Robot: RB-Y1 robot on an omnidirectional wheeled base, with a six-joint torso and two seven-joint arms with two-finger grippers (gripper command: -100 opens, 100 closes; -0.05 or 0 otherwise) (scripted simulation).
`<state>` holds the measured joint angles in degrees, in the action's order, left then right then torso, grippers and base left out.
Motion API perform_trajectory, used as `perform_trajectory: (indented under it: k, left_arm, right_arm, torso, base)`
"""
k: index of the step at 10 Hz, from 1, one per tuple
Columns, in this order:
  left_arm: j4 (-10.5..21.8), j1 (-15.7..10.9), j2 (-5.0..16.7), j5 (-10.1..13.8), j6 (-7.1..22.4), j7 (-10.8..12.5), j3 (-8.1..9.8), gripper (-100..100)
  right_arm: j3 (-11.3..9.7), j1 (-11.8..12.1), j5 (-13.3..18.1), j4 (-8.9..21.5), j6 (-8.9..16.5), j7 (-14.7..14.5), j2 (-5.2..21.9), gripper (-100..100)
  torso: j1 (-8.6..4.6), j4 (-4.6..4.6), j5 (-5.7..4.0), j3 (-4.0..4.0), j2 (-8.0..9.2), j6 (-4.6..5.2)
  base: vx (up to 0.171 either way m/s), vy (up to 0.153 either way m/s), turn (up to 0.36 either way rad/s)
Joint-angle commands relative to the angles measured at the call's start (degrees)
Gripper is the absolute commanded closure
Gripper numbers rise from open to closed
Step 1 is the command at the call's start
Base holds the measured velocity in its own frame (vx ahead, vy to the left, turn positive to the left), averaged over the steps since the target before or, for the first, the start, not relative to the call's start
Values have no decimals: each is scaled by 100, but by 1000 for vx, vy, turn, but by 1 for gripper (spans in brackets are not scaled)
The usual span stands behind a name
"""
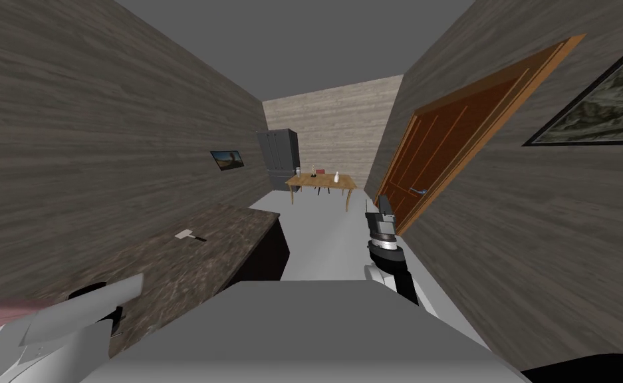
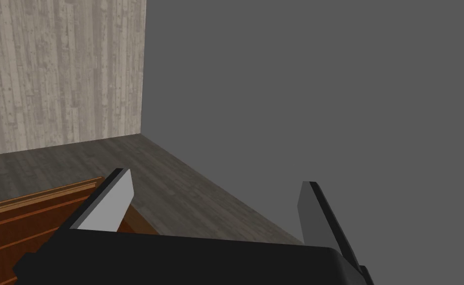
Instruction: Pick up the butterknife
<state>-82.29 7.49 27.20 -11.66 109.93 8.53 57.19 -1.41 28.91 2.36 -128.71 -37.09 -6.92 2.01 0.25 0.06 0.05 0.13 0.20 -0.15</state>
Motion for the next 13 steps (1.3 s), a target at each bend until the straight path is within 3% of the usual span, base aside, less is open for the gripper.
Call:
perform_trajectory:
  k: [1,4,5,6,8,9,13]
  left_arm:
    - [0,0,0,0,0,0,0,100]
    - [3,7,1,-6,21,36,21,100]
    - [3,6,1,-6,20,33,20,0]
    - [37,55,30,60,-106,-101,11,100]
    - [68,271,140,281,-390,-456,63,100]
    - [68,271,140,281,-390,-507,63,100]
    - [115,596,305,612,-816,-1115,142,100]
  right_arm:
    - [0,0,0,0,0,0,0,0]
    - [0,0,0,0,0,0,0,0]
    - [0,0,0,0,0,0,0,0]
    - [0,0,0,0,0,0,0,0]
    - [1,5,0,-1,-1,0,1,0]
    - [1,5,0,-1,-1,0,0,0]
    - [0,2,0,-1,-1,0,1,0]
  torso:
    - [0,0,0,0,0,0]
    - [20,-5,12,-11,-17,21]
    - [21,-6,12,-12,-19,20]
    - [22,-6,12,-13,-20,19]
    - [28,-21,13,-54,-96,5]
    - [18,-27,13,-69,-119,10]
    - [17,-23,11,-61,-103,21]
  base:
    - [-7,-2,6]
    - [-1,0,11]
    - [0,0,0]
    - [97,-3,236]
    - [287,-4,419]
    - [195,-61,105]
    - [205,-36,225]
